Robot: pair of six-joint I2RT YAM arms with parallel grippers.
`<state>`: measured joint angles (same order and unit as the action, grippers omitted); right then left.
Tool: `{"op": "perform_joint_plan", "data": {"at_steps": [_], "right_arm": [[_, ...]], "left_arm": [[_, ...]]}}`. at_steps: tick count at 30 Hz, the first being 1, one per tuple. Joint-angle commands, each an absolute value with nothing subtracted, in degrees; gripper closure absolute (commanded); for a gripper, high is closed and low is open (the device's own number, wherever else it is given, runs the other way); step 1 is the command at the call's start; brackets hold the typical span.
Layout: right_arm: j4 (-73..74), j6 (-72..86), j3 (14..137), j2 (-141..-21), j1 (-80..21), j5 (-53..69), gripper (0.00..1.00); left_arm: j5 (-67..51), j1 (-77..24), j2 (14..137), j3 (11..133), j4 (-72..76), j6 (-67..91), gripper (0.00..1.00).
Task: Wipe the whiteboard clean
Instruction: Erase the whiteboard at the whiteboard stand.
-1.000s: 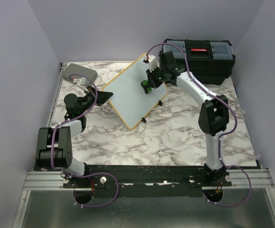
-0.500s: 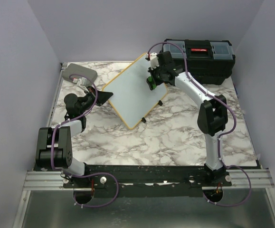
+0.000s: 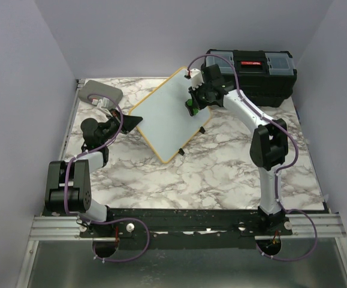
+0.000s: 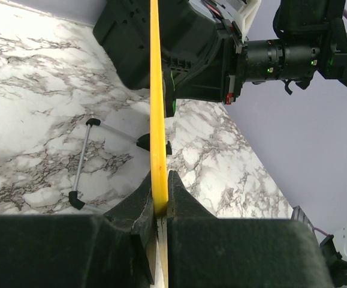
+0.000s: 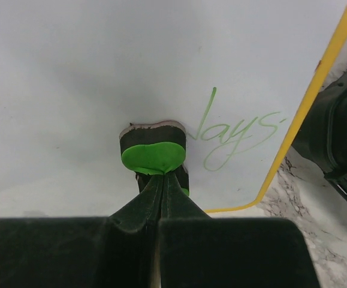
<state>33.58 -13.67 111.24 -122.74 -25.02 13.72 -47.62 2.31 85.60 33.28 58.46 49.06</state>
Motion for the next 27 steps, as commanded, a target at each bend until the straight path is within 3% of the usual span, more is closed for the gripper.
{"op": "perform_joint_plan", "data": {"at_steps": [1,18,27], "right_arm": [[37.77,-16.27,110.58,-124.46,-25.57,20.58,0.99],[23.57,-8.07,111.67,-121.99,-25.58,13.27,0.99],[23.39,-7.86,114.04,-122.93,-25.57,9.81,0.99]], "left_arm": [[-53.59,1.85,85.57,33.77,58.22,48.87,1.0],[-53.65,1.85,85.53,33.8,58.05,48.83,1.0],[-53.77,1.85,85.74,33.92,58.33,49.0,1.0]]}}
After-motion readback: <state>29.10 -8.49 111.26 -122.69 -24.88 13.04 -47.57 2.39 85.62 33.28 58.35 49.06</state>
